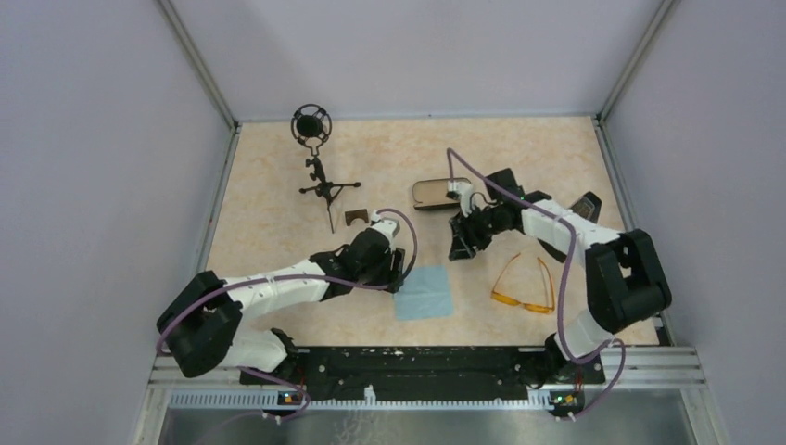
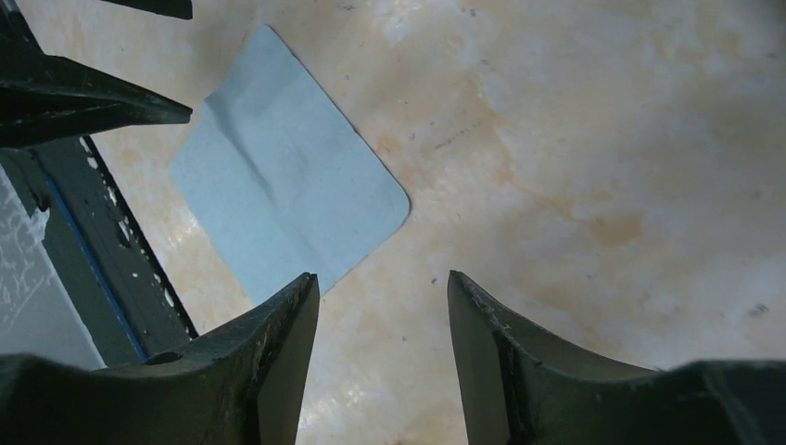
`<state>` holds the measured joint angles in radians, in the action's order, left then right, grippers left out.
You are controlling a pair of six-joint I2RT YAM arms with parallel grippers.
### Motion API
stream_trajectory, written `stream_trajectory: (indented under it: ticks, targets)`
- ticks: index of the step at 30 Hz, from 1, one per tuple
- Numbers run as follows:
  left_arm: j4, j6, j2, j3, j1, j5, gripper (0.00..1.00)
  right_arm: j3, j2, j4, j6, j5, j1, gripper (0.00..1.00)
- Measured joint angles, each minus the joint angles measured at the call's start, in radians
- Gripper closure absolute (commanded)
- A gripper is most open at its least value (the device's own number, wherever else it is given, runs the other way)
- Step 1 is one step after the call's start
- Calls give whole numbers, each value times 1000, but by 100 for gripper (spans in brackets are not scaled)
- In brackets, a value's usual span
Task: Organize the sunglasses
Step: Fold the glasses cleaning cloth at the center of the board.
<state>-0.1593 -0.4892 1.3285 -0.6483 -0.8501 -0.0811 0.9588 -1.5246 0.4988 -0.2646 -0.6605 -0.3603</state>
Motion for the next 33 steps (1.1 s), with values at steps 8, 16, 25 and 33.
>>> stream_trajectory:
  ticks: [8, 16, 25, 33]
  targets:
    - [24, -40, -81, 71, 23, 32, 20, 58, -170, 6, -5, 81, -131, 49]
    - [48, -86, -222, 171, 35, 13, 31, 82, -227, 9, -4, 146, -210, 56]
    - [64, -114, -248, 216, 54, 12, 37, 91, -244, 8, -5, 163, -220, 77]
    - [148, -113, -200, 220, 64, 5, 40, 92, -246, 5, 0, 217, -220, 99]
